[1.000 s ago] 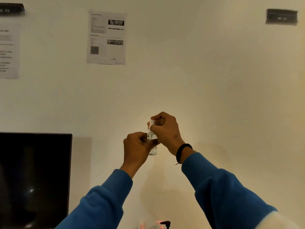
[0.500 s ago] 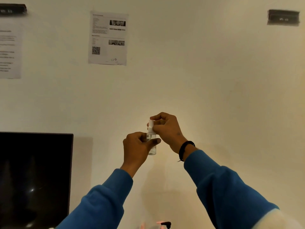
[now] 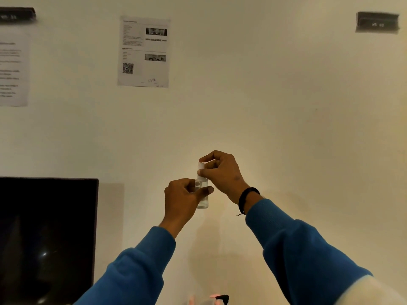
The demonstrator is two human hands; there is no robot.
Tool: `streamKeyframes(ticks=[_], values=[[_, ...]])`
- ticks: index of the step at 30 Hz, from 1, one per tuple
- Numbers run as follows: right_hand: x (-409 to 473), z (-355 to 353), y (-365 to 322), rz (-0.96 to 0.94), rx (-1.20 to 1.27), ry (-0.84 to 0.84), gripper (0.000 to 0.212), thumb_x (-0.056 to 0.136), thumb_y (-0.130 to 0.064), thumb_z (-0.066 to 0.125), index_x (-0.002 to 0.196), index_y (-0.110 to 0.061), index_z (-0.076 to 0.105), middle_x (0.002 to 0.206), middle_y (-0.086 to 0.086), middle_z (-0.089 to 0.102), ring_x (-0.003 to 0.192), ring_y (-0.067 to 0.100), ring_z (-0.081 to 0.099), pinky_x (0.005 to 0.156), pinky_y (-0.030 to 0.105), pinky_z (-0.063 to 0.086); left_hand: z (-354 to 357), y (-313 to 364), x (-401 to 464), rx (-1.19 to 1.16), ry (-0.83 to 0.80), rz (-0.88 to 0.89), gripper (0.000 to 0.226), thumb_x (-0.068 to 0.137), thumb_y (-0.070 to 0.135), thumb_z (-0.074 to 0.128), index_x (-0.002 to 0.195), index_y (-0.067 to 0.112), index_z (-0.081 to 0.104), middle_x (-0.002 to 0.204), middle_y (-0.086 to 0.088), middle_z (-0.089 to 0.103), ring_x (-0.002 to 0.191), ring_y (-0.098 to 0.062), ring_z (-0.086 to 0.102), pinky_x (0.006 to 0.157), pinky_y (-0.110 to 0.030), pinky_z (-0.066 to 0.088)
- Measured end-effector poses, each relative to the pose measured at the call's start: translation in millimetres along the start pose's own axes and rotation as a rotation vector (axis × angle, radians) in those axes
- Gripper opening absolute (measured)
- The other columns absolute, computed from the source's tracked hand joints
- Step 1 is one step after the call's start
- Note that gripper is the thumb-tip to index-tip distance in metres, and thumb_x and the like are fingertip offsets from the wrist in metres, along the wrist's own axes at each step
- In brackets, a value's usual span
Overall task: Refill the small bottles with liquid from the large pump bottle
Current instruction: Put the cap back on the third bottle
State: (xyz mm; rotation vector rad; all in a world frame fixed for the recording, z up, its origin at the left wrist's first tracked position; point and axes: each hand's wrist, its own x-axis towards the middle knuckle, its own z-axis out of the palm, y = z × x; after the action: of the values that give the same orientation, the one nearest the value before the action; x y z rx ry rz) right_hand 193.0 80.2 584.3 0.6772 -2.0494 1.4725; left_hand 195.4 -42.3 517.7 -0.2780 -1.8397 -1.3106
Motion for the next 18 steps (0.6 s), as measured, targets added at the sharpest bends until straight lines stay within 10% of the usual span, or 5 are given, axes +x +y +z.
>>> streamKeyframes(ticks=[18], values=[[-6.7,13.1,0.4,-0.117,-0.055,0.133,0.032,0.084,-0.009,0.072,0.113,-0.019,0.068,0.104,0.003,0.073,0.092,0.013,0.07,0.084,0.027,0.059,3.9,8.7,6.4,0.044,0.021,0.021,0.018,0.081,0.025,0.08,0.084,0.009,0.072,0.075,-0.003,0.068,0.069,-0.019,0.064,0.063,-0.02,0.05]])
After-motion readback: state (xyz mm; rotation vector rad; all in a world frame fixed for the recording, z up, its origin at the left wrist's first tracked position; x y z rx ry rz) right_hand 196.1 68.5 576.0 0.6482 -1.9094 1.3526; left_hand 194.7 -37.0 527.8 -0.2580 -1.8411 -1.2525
